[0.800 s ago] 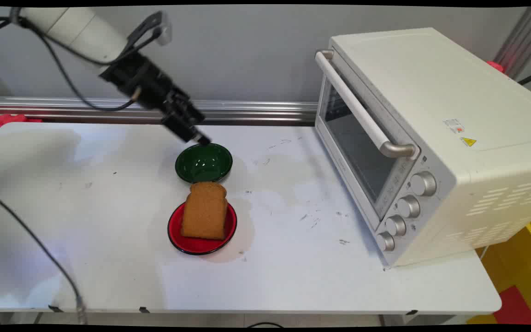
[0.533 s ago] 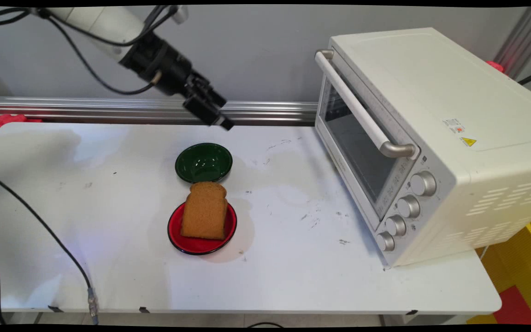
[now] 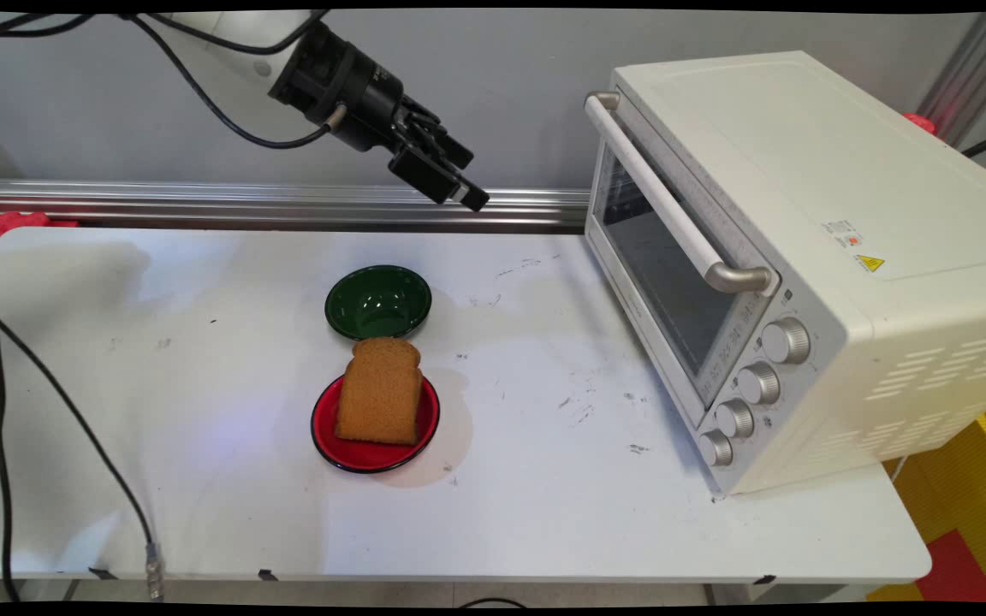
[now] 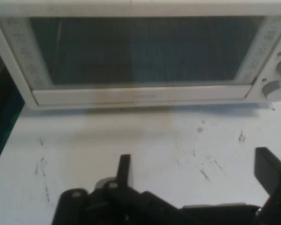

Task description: Open the oven

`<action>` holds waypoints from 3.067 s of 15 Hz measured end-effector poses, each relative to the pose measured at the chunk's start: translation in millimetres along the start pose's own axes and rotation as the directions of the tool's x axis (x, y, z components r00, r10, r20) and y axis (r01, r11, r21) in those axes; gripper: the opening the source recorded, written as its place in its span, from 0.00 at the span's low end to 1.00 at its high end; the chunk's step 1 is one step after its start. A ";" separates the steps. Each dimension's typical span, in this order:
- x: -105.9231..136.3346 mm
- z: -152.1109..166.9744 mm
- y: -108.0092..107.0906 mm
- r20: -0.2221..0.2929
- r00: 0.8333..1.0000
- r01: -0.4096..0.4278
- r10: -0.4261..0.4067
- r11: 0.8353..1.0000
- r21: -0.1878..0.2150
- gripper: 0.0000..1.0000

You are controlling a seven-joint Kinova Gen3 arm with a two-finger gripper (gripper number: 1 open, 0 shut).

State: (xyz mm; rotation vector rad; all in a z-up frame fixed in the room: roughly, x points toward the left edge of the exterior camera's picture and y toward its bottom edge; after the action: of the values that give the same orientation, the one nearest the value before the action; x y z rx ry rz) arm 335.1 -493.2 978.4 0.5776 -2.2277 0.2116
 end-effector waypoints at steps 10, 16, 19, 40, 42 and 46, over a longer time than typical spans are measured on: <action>1.6 16.8 -7.9 -0.014 1.000 -0.009 0.009 1.000 -0.012 0.00; 12.3 43.7 -14.4 -0.024 1.000 0.018 -0.019 1.000 -0.020 0.00; 24.2 57.2 -15.9 -0.046 0.999 0.020 -0.021 1.000 -0.023 0.00; 101.9 135.6 -24.8 -0.161 0.987 -0.016 0.004 0.997 -0.072 0.00; 101.8 140.2 -24.5 -0.157 0.988 -0.011 -0.001 0.997 -0.077 0.00; 100.5 151.2 -24.1 -0.150 0.989 0.003 -0.016 0.996 -0.088 0.00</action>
State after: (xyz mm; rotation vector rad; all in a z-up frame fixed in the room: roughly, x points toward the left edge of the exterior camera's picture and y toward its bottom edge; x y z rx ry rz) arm 187.3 -598.5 953.1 0.5081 -2.0769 0.1464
